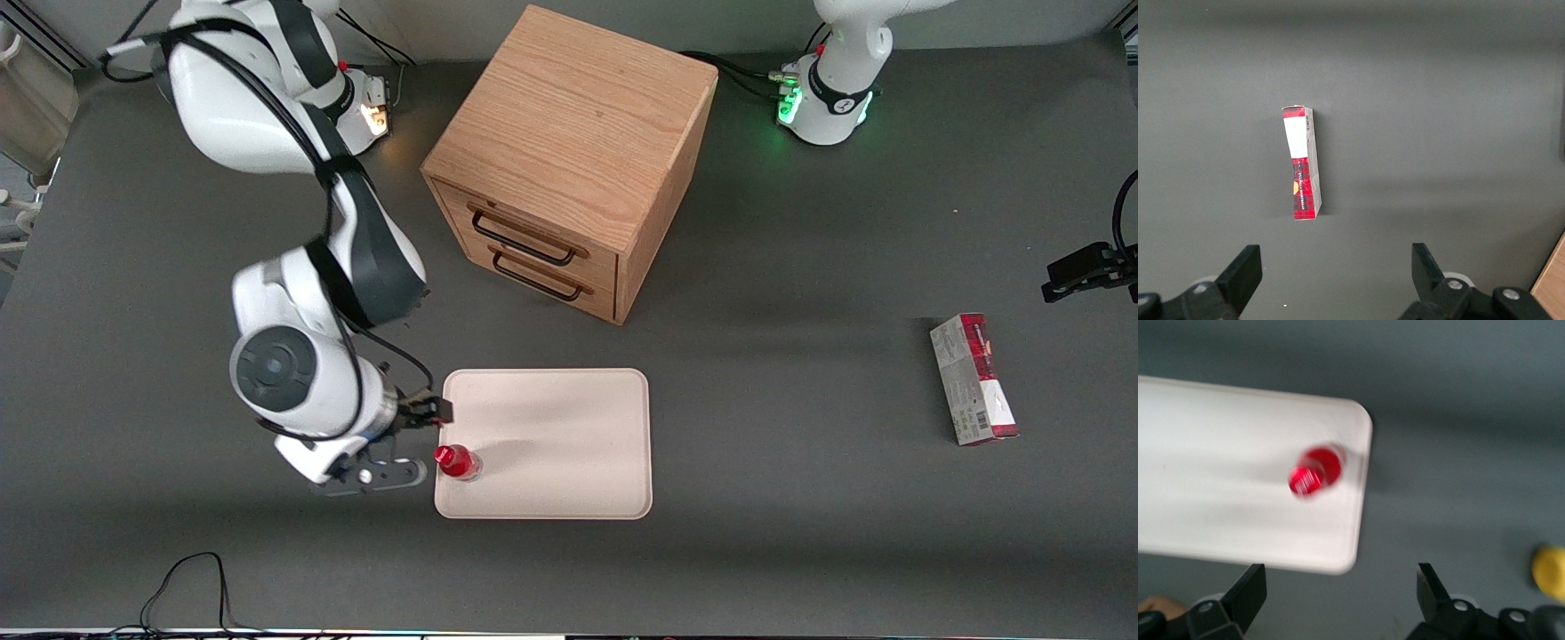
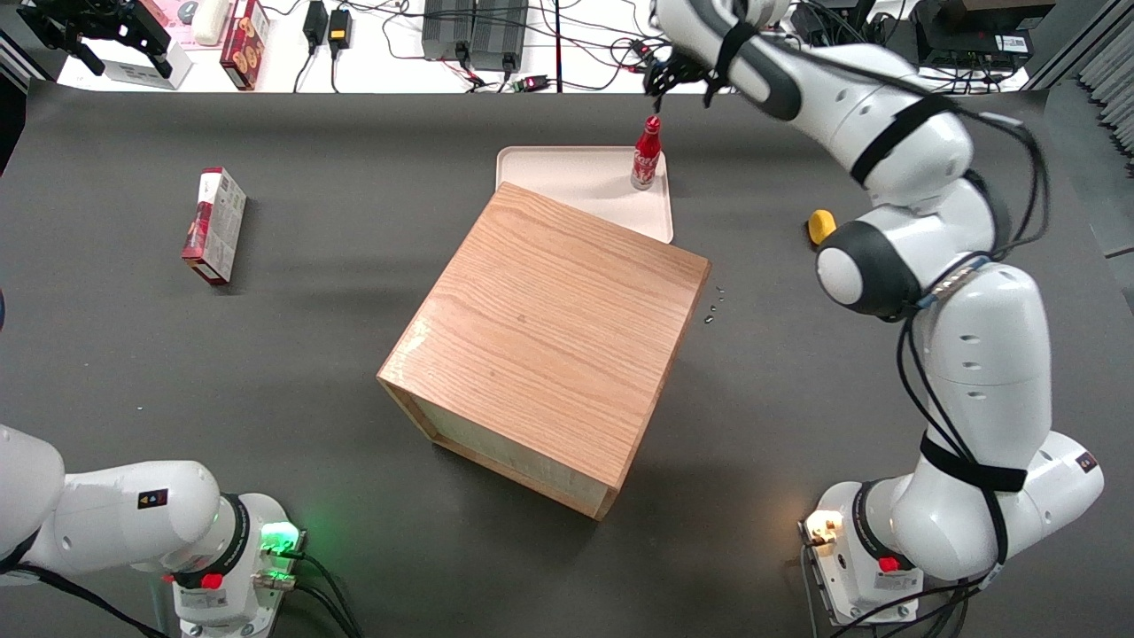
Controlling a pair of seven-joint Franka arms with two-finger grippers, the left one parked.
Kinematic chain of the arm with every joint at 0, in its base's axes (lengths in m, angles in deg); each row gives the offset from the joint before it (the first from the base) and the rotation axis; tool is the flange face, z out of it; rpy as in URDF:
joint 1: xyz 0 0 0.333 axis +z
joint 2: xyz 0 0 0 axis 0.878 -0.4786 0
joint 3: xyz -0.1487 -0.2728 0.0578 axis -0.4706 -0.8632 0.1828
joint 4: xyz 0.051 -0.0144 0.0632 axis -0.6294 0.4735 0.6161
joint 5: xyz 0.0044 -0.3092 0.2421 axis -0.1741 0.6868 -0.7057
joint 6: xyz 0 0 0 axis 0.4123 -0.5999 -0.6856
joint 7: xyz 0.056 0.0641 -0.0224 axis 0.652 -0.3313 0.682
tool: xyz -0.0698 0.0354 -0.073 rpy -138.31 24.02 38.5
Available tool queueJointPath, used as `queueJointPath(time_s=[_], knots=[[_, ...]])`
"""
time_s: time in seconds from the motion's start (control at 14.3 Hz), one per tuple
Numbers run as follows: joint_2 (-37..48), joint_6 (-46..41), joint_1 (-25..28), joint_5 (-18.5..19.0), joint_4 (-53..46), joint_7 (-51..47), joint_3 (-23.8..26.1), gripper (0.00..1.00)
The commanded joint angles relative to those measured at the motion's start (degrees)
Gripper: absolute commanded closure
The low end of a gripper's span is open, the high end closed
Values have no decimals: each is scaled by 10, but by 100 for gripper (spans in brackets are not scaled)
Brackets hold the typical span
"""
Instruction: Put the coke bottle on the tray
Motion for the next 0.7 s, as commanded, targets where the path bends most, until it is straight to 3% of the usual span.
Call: queueJointPath(time_s=[0.0,0.49,0.63], knots=[[90,-64,1,7,63,-15,-14,0],[311,-58,0,1,300,68,-111,0],[347,-39,-41,0,336,122,-114,0]])
